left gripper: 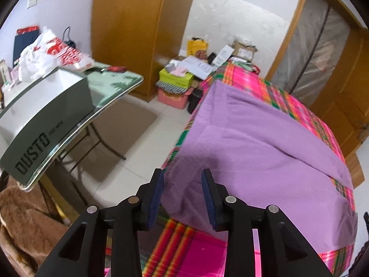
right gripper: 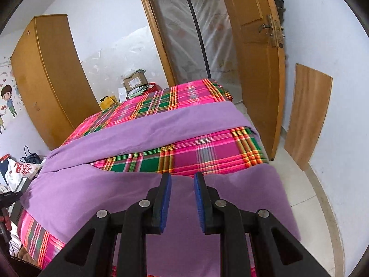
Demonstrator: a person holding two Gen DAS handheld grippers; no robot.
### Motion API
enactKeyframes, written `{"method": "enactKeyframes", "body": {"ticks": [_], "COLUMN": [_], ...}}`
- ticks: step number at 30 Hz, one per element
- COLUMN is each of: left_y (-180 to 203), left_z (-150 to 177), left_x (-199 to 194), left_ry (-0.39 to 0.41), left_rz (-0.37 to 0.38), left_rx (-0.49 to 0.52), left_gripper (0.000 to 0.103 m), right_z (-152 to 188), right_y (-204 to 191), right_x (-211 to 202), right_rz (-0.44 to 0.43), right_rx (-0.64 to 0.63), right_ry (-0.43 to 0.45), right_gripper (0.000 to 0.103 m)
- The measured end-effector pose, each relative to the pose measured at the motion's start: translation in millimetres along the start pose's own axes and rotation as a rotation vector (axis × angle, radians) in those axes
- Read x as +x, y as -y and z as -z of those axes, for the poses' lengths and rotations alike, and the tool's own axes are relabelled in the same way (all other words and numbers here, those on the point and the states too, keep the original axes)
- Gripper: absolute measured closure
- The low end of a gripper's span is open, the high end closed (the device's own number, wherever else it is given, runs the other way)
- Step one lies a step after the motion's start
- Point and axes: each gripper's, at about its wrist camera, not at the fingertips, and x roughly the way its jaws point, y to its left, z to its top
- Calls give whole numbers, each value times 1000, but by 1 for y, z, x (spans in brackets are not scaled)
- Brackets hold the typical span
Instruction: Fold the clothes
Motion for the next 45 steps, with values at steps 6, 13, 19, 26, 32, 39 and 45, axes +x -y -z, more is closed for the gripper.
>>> {"method": "enactKeyframes", "body": {"ticks": [6, 13, 19, 26, 32, 39, 45], "left_y": [12, 17, 25, 17, 39, 107, 152], "left_z": [-3, 3, 14, 7, -5, 18, 28], "left_x": [-10, -4, 5, 23, 14, 23, 24], "left_ry": [39, 2, -42, -100, -58, -107, -84], "left_rz": [32, 31, 52, 32, 66, 105, 54], "left_rx": [11, 44, 67, 32, 71, 202, 299], "left_gripper": [68, 68, 68, 68, 68, 67, 65], "right_z": [5, 7, 16, 18, 8, 12, 24], "right_y": [1, -6, -20, -29, -39, -83, -122], "right_x": [3, 2, 7, 12, 15, 38, 52], "right_rz": [1, -17, -40, -66, -82, -158, -212], "right_rx": [35, -8, -53, -60, -71, -142, -219], "right_ry": [-22, -50, -89, -109, -100, -159, -204], "right_gripper": [78, 73, 73, 73, 73, 73, 73]}}
